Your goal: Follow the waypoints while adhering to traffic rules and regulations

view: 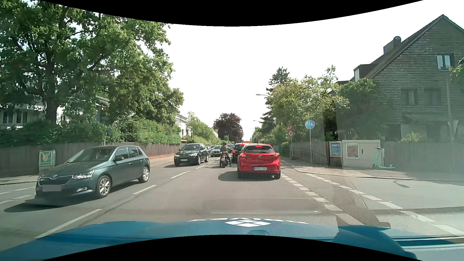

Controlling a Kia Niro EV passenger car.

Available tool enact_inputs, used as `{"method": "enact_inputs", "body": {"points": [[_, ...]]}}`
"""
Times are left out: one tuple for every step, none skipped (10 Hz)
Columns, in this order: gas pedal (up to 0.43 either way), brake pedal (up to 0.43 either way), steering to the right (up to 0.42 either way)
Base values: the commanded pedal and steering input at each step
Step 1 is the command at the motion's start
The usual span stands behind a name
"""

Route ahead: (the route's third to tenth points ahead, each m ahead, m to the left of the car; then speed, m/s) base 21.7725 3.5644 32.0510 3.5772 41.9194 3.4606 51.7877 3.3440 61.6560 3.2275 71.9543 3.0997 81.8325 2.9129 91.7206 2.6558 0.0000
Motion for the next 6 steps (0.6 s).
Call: {"method": "enact_inputs", "body": {"points": [[0.0, 0.421, 0.0], [0.0, 0.421, 0.0], [0.0, 0.421, 0.0], [0.0, 0.421, 0.0], [0.0, 0.421, 0.0], [0.0, 0.421, -0.001]]}}
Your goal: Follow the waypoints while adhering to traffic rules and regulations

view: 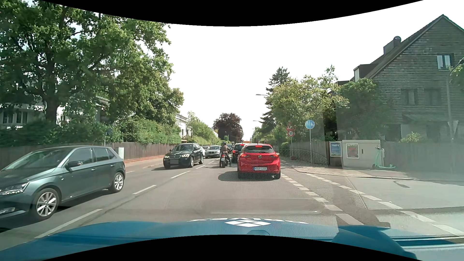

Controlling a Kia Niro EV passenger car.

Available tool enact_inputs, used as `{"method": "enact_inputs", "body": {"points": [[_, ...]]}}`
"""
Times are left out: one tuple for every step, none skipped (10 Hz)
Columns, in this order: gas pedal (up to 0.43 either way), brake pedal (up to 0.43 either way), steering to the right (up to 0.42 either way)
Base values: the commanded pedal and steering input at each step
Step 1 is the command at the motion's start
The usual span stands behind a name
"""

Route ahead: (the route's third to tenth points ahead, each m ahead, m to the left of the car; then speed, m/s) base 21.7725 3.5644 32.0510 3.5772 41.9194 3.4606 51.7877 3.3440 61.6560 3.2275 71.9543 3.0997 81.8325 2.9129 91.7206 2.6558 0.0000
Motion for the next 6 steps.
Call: {"method": "enact_inputs", "body": {"points": [[0.0, 0.421, 0.0], [0.0, 0.421, 0.0], [0.0, 0.421, 0.0], [0.0, 0.421, 0.0], [0.0, 0.427, 0.0], [0.0, 0.421, -0.001]]}}
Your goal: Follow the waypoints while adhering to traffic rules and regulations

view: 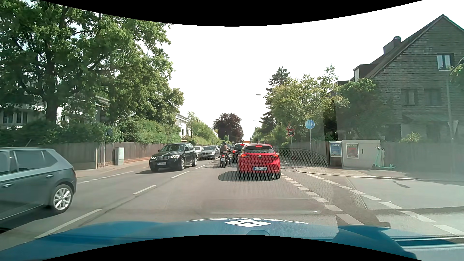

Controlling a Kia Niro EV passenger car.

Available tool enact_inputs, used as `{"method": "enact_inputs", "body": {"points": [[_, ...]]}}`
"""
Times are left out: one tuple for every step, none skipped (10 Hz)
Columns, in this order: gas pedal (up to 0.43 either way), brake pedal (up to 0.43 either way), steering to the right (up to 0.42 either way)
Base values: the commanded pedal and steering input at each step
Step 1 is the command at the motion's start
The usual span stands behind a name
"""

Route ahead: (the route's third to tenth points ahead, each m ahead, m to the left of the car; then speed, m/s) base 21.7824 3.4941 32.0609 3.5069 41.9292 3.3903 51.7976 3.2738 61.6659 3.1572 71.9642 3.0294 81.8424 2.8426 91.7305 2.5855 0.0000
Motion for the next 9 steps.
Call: {"method": "enact_inputs", "body": {"points": [[0.0, 0.421, -0.001], [0.0, 0.427, 0.0], [0.0, 0.421, 0.0], [0.0, 0.421, 0.0], [0.0, 0.427, -0.001], [0.0, 0.421, 0.0], [0.0, 0.421, 0.0], [0.0, 0.421, 0.0], [0.0, 0.421, 0.0]]}}
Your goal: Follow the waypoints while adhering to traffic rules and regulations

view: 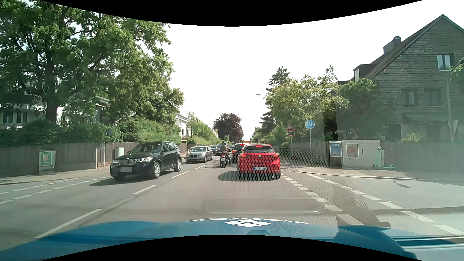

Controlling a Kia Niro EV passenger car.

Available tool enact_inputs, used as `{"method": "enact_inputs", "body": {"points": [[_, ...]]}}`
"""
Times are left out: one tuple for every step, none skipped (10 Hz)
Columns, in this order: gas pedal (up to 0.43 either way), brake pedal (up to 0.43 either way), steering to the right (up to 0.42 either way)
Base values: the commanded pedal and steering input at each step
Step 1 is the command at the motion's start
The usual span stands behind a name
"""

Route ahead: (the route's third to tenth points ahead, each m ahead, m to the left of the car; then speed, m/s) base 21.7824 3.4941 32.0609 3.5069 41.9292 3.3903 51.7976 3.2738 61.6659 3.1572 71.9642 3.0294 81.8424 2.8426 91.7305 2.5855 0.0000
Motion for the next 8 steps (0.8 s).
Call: {"method": "enact_inputs", "body": {"points": [[0.0, 0.427, -0.001], [0.0, 0.421, -0.001], [0.0, 0.421, -0.001], [0.0, 0.421, 0.0], [0.0, 0.421, 0.0], [0.0, 0.421, 0.0], [0.0, 0.421, 0.0], [0.0, 0.421, -0.001]]}}
